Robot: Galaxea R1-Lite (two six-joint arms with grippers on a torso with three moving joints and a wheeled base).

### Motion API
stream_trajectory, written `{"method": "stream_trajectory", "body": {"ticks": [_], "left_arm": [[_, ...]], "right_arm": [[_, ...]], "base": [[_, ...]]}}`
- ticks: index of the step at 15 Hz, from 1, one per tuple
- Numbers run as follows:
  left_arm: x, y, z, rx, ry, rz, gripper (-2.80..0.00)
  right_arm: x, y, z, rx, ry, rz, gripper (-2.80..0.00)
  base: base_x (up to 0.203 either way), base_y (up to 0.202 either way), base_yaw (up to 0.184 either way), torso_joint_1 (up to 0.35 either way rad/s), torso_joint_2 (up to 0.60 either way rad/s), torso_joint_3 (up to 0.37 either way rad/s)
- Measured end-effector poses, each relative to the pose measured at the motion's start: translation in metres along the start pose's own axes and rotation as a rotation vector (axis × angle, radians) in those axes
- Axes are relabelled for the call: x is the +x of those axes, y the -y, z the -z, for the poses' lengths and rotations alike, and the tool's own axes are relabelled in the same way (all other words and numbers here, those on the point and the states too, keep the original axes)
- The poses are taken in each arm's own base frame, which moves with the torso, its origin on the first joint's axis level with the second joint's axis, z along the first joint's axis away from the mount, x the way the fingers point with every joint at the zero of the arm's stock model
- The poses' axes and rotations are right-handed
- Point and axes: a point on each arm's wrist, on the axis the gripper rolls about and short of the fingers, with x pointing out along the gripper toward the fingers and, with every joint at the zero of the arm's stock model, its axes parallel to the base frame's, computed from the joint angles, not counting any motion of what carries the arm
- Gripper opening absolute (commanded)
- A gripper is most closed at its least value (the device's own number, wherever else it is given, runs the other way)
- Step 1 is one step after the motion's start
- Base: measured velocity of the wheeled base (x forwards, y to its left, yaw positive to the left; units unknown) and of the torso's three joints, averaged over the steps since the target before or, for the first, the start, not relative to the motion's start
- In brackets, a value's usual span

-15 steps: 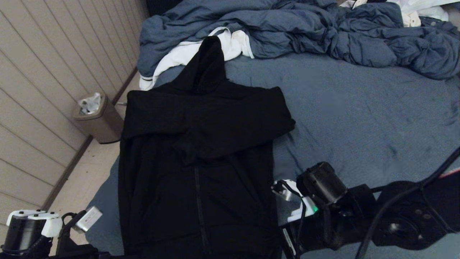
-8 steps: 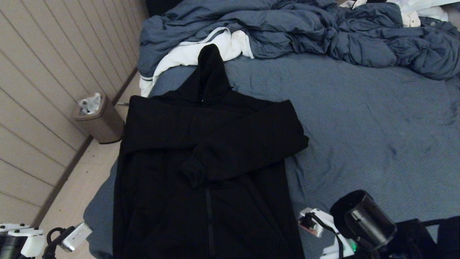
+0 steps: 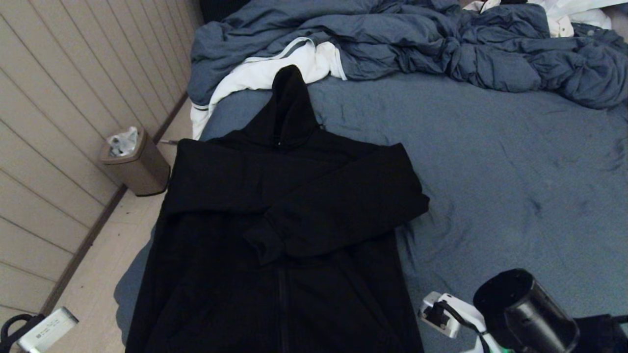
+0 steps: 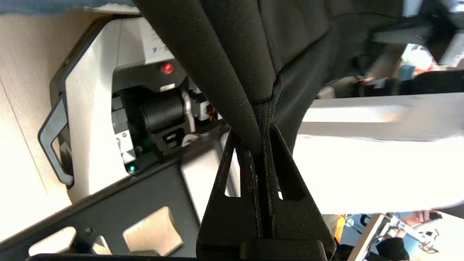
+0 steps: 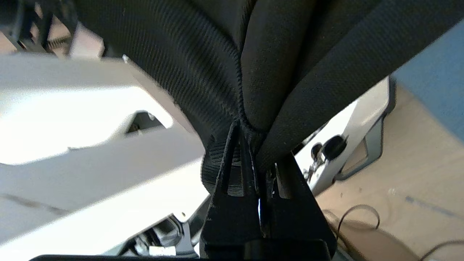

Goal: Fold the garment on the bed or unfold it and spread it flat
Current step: Fold the black sweatshirt

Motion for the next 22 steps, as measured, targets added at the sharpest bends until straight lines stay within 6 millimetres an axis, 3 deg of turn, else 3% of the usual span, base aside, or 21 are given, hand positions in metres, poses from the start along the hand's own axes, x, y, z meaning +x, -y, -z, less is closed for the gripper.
{"method": "stream_trajectory", "body": {"ticks": [4, 13, 17, 22], "left_arm": [[-0.017, 0.024, -0.032, 0.068, 0.098, 0.031, -2.80], [-0.017, 0.051, -0.122, 0.118, 0.203, 0.011, -2.80], [-0.021, 0.067, -0.170, 0.116, 0.281, 0.032, -2.80], [0.010, 0.052, -0.218, 0.094, 0.283, 0.024, -2.80]], "right_arm": [[-0.022, -0.012, -0.031, -0.015, 0.120, 0.032, -2.80], [-0.092, -0.019, -0.117, 0.011, 0.454, 0.073, -2.80], [-0.097, -0.007, -0.145, 0.044, 0.521, 0.119, -2.80], [-0.087, 0.012, -0.184, 0.079, 0.565, 0.183, -2.80]], "base": [[0.000, 0.000, 0.000, 0.000, 0.00, 0.000], [0.000, 0.000, 0.000, 0.000, 0.00, 0.000], [0.000, 0.000, 0.000, 0.000, 0.00, 0.000], [0.000, 0.000, 0.000, 0.000, 0.00, 0.000]]}}
